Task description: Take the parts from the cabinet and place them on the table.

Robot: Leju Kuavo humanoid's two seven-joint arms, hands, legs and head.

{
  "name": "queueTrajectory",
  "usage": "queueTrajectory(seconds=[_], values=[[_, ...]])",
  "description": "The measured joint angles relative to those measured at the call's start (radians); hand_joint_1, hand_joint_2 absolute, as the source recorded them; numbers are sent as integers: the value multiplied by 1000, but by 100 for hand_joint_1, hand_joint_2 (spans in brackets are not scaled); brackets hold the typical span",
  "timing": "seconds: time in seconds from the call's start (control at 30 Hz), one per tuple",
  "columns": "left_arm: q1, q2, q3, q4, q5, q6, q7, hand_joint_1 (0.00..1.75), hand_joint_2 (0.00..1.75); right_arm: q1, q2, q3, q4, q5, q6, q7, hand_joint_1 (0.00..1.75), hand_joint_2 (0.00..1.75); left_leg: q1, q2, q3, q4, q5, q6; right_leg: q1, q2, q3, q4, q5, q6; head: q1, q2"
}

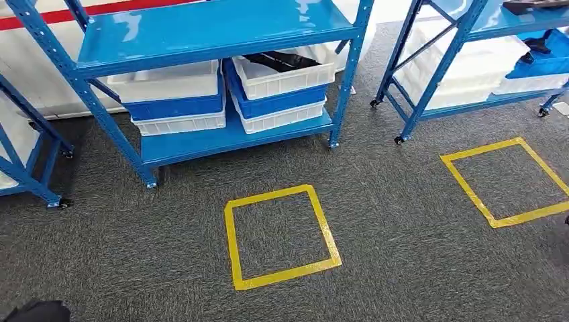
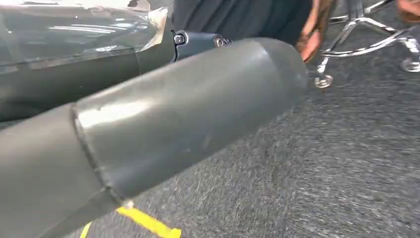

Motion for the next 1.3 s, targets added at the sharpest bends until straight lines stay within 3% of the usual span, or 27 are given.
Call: queueTrajectory(seconds=[0.07,0.1,0.13,0.17,0.2,0.23,0.4,0.5,0.53,0.6,0.67,0.7,0.73,0.77,0.8,0.83,0.9,0.93,0.97,1.0,1.07,1.1,1.13,1.17,1.27,1.3], values=[[0,-1,1,0,1,0,-2,0,0,-3,-2,-4,0,0,0,-1,0,0,2,-9,3,6,-5,-8,-9,1,76,-173,79,21,0,0],[0,0,5,0,5,0,-6,0,0,-5,-1,-5,0,0,0,-1,0,0,-6,-11,-1,15,-11,-17,-12,4,95,-231,94,20,3,0],[0,-1,10,0,15,-1,-13,0,0,-6,-1,-8,0,0,-1,-1,0,0,-8,-13,-3,23,-19,-24,-4,5,94,-232,99,0,1,0],[-1,-2,16,0,24,-2,-23,0,0,-5,-1,-10,0,0,-2,-2,0,0,-9,-13,-3,22,-19,-26,-5,5,97,-233,100,-9,-4,0],[0,-1,24,0,32,-2,-34,0,0,-6,1,-11,0,0,-3,-2,0,0,-8,-11,-4,24,-25,-17,-14,5,102,-235,102,-11,-5,0],[0,-1,30,0,39,-3,-45,0,0,-5,0,-13,0,0,-5,-3,0,0,-6,-11,-4,24,-17,9,-9,5,102,-234,103,-12,-5,0],[-3,-6,63,0,87,-11,-113,0,0,-5,-2,-28,0,1,-8,-11,0,0,-2,-11,2,17,-17,7,-1,6,102,-234,102,-18,-5,0],[-4,-10,92,-2,123,-11,-156,0,0,-5,-2,-35,0,5,-8,-21,0,0,-2,-11,3,14,-16,3,1,6,102,-234,102,-19,-5,0],[-5,-13,103,-2,129,-12,-164,0,0,-5,-3,-36,0,6,-8,-21,0,0,-1,-11,4,13,-16,-3,1,6,102,-233,101,-21,-5,0],[-5,-14,115,-2,137,-14,-171,0,0,-5,-4,-37,0,7,-8,-21,0,0,1,-10,4,12,-17,-29,5,6,101,-233,100,-29,-5,0],[-6,-15,127,-2,141,-21,-174,0,0,-6,-5,-37,0,11,-8,-21,0,0,1,-10,5,12,-18,-33,7,6,101,-233,100,-29,-4,0],[-7,-13,130,-3,145,-22,-176,0,0,-6,-3,-37,0,12,-8,-21,0,0,-2,-10,1,19,-23,-31,-12,5,105,-243,104,-22,-4,0],[-7,-14,132,-3,148,-26,-179,0,0,-7,-5,-37,0,14,-7,-21,0,0,-4,-10,7,5,-20,-18,-8,4,113,-255,107,-18,-6,0],[-8,-17,134,-3,151,-30,-181,0,0,-6,-5,-37,0,15,-7,-21,0,0,5,-10,34,-39,-1,-2,7,3,116,-261,110,-14,-8,0],[-9,-21,138,-3,157,-31,-182,0,0,-7,-8,-37,0,17,-7,-21,0,0,6,-6,48,-60,10,-4,0,3,112,-245,104,-15,-5,0],[-9,-21,143,-4,159,-31,-183,0,0,-9,-7,-37,0,20,-5,-21,0,0,10,-5,52,-69,14,5,3,5,87,-194,73,-24,-4,0],[-11,-22,151,-4,162,-31,-183,0,0,-10,-9,-37,0,24,-4,-20,0,0,11,-4,51,-69,13,5,-4,5,13,-51,10,-27,-2,0],[-11,-24,155,-4,165,-30,-183,0,0,-9,-11,-37,0,27,-3,-19,0,0,12,-4,50,-68,11,2,-9,5,-20,13,-9,-20,-3,0],[-11,-24,157,-4,167,-30,-183,0,0,-8,-12,-37,0,27,-3,-18,0,0,15,-5,51,-67,10,-3,-16,5,-27,24,-4,-8,-2,0],[-10,-26,158,-4,167,-31,-183,0,0,-8,-14,-37,0,29,-3,-18,0,0,20,-7,52,-64,7,-11,-23,5,-7,-17,21,10,-2,0],[-11,-28,159,-4,167,-31,-183,0,0,-9,-17,-37,0,30,-3,-18,0,0,34,-11,51,-39,-8,-34,-39,5,81,-190,96,48,-2,0],[-11,-27,159,-5,167,-30,-183,0,0,-10,-16,-37,0,30,-3,-18,0,0,37,-10,45,-17,-23,-49,-48,2,108,-247,106,59,2,0],[-12,-23,159,-5,167,-30,-183,0,0,-10,-10,-37,0,30,-1,-18,0,0,29,-11,37,-1,-38,-64,-36,12,99,-231,99,45,11,0],[-13,-24,159,-5,167,-30,-185,0,0,-12,-13,-37,0,31,0,-18,0,0,29,-12,35,5,-43,-67,-37,11,103,-218,93,14,5,0],[-13,-26,161,-5,174,-31,-185,0,0,-11,-14,-38,0,37,0,-17,0,0,40,-12,38,5,-44,-74,-31,11,100,-213,88,-13,0,0],[-13,-26,167,-5,180,-31,-185,0,0,-11,-14,-38,-1,39,0,-16,0,0,41,-2,33,24,-57,-74,-30,10,103,-214,88,-19,-3,0]])
